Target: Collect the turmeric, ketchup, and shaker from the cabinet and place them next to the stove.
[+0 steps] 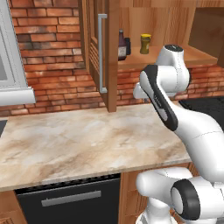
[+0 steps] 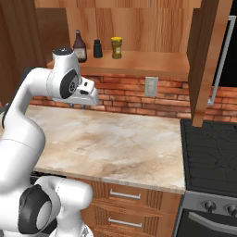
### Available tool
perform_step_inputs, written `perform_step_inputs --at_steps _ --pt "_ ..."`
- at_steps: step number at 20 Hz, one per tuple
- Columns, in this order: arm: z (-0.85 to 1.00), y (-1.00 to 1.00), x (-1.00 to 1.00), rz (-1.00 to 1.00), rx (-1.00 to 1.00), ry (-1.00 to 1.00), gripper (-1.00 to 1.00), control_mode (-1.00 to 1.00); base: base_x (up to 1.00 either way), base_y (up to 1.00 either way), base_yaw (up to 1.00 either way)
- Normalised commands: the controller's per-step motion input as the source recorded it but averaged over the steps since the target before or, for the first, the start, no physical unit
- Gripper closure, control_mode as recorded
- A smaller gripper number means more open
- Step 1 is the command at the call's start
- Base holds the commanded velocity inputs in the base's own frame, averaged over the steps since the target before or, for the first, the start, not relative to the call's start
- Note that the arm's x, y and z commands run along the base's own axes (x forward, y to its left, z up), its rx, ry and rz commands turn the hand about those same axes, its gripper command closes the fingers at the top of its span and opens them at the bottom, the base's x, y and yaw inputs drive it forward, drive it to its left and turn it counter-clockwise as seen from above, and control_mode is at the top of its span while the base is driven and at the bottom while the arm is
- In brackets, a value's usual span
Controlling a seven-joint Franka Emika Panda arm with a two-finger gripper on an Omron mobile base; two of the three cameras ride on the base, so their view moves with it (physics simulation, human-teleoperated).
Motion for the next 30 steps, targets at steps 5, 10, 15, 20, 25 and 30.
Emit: perform_step_inputs --at_steps 5,10,15,20,25,30 --pt "0.0 -0.01 -0.14 0.0 0.0 -0.07 -1.0 -1.0 0.0 0.0 0.0" --pt "0.02 -0.09 -0.55 0.0 0.0 -0.39 -1.0 -1.0 0.0 0.0 0.0" --pt "0.33 -0.19 -0.39 0.0 0.0 -0.48 -1.0 -1.0 0.0 0.0 0.0" --pt "0.72 -0.14 -0.04 0.0 0.0 -0.39 -1.0 -1.0 0.0 0.0 0.0" --pt "0.92 -0.07 0.07 0.0 0.0 -0.26 -1.0 -1.0 0.0 0.0 0.0" --pt "0.68 -0.01 0.2 0.0 0.0 -0.13 -1.0 -1.0 0.0 0.0 0.0"
